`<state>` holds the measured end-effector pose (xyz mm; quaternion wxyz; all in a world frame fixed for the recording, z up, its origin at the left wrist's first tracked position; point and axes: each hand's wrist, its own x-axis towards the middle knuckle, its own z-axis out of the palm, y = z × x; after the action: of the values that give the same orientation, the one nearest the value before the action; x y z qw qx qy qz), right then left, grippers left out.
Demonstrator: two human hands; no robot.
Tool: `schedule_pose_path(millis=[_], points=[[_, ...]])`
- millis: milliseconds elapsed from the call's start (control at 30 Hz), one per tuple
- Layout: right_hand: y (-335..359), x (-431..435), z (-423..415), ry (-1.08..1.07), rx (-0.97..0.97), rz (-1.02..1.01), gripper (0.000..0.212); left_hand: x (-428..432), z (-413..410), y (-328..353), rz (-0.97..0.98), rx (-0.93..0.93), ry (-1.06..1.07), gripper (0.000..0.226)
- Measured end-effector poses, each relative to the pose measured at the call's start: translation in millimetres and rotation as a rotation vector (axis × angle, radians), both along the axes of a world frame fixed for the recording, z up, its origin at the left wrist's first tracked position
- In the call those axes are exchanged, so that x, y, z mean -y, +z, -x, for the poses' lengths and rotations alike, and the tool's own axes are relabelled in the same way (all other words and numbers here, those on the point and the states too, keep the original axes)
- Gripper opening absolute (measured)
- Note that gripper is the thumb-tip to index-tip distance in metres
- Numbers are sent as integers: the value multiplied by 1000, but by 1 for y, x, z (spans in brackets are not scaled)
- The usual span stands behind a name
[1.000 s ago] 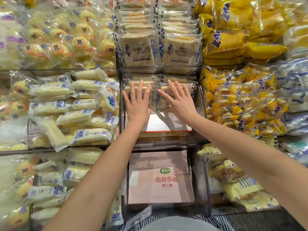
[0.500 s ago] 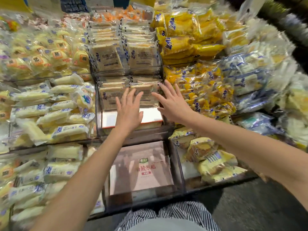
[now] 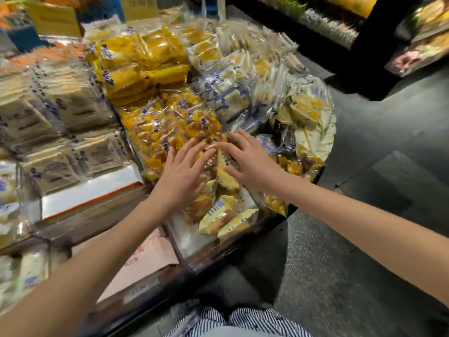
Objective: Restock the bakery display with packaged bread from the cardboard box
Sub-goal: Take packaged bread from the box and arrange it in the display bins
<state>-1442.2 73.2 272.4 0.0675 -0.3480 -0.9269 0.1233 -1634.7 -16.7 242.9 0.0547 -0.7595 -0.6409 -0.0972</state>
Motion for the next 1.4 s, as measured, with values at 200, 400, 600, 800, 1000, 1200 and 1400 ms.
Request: schedule_pose_path(millis=[200, 400, 600, 800, 1000, 1200, 1400], points=[[-3, 1, -159, -194, -17, 88, 57, -53, -131, -1, -71, -80, -307, 92], [-15, 8, -293, -469, -4, 155, 60, -109, -245, -1, -71, -104, -517, 87], [-30, 23, -405, -864, -108, 233, 59, -157, -361, -2, -86, -54, -812, 90], [-44, 36, -501, -1173, -217, 301, 58, -196, -483, -16, 13, -17, -1006, 78], [-67, 18, -597, -1478, -322, 390, 59, -225, -622, -41, 163, 109, -1058, 76], [-86, 1, -685, -1793, -513, 422, 57, -249, -756, -56, 359, 249, -1057, 65], [-93, 11, -754, -2052, -697, 367, 56, -257, -867, -62, 454, 252, -1188, 60]])
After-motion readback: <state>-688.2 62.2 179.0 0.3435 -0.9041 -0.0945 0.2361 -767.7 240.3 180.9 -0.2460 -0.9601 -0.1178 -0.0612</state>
